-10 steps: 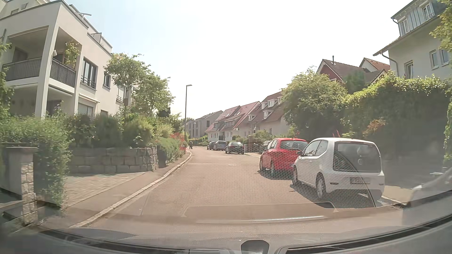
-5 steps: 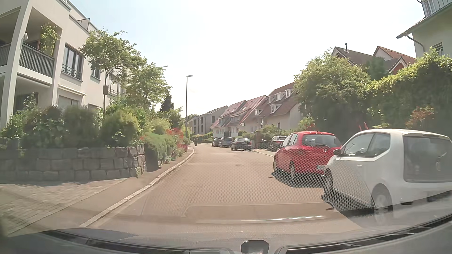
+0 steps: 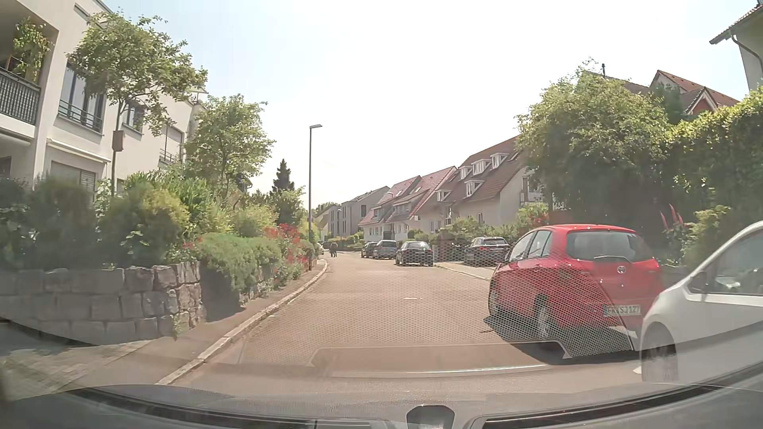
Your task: Follow the waypoints while adhering to traffic rules and regulations
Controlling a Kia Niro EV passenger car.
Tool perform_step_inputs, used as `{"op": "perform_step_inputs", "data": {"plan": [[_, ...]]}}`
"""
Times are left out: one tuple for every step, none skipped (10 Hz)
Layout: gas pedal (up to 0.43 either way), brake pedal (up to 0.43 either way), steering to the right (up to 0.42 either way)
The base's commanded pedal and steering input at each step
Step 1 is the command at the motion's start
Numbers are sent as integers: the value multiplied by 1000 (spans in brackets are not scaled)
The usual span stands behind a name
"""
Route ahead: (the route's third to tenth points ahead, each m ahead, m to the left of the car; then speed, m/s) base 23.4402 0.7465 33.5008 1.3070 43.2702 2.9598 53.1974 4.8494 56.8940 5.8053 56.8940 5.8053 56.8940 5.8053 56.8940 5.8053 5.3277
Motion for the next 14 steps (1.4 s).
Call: {"op": "perform_step_inputs", "data": {"plan": [[59,0,3],[59,0,0],[59,0,-2],[59,0,-1],[59,0,2],[59,0,2],[59,0,-2],[67,0,-2],[67,0,-1],[67,0,-1],[67,0,-5],[67,0,-5],[67,0,-4],[67,0,-1]]}}
